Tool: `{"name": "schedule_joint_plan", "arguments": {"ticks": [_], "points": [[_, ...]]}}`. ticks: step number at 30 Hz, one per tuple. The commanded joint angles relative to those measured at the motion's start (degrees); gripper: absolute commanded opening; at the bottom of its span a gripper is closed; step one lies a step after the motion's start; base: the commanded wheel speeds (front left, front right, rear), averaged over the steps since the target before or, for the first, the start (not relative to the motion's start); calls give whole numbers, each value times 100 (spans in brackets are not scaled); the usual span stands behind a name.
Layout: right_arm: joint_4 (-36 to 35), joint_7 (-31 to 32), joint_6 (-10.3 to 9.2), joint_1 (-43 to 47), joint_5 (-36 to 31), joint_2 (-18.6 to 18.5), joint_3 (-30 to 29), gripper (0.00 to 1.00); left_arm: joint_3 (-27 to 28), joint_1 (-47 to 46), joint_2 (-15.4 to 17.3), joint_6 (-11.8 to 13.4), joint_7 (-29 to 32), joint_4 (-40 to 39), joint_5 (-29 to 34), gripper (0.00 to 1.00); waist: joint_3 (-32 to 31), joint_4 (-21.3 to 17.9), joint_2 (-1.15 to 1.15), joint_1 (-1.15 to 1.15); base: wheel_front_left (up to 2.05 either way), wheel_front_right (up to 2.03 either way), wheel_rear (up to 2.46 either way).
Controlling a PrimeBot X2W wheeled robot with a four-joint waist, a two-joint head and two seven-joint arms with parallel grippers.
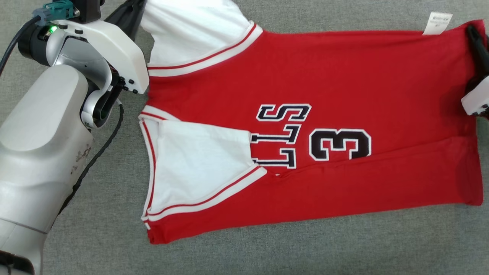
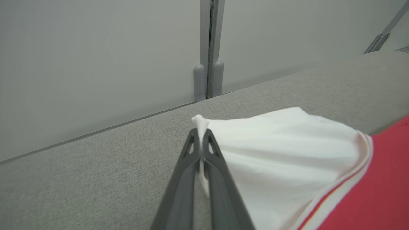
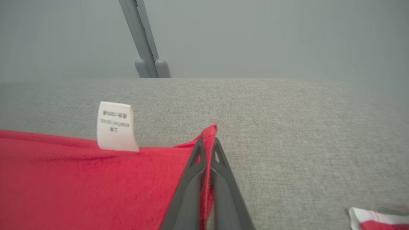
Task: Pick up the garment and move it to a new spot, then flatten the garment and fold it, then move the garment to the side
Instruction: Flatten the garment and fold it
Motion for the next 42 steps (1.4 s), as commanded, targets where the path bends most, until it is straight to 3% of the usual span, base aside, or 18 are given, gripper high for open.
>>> {"name": "schedule_joint_plan", "arguments": {"ticks": [1,6,14,19,28,42], "points": [[131,-104,-13,-116,-51,-26,-34,0,48,-130,13,74,-118,68,71,0,-2,11,0,0,0,0,0],[479,-246,-13,-357,-451,114,-132,0,87,-287,-116,142,-519,403,157,0,-41,26,0,0,0,0,0],[141,-242,-12,-61,-1035,268,-662,0,-68,-173,-289,-179,-747,743,134,0,-255,1,0,0,0,0,0],[-147,-243,-12,373,-1391,257,-1025,0,-156,37,-149,-247,-817,683,166,0,-527,-27,0,0,0,0,0],[-705,-244,-12,1414,-1679,44,-1361,0,-284,927,288,-314,-388,-361,-114,0,-1056,80,0,0,0,0,0],[-1405,-243,-13,2615,-1959,-397,-1516,0,-404,2568,1605,-494,1115,-2935,-1402,0,-1604,297,0,0,0,0,0]]}}
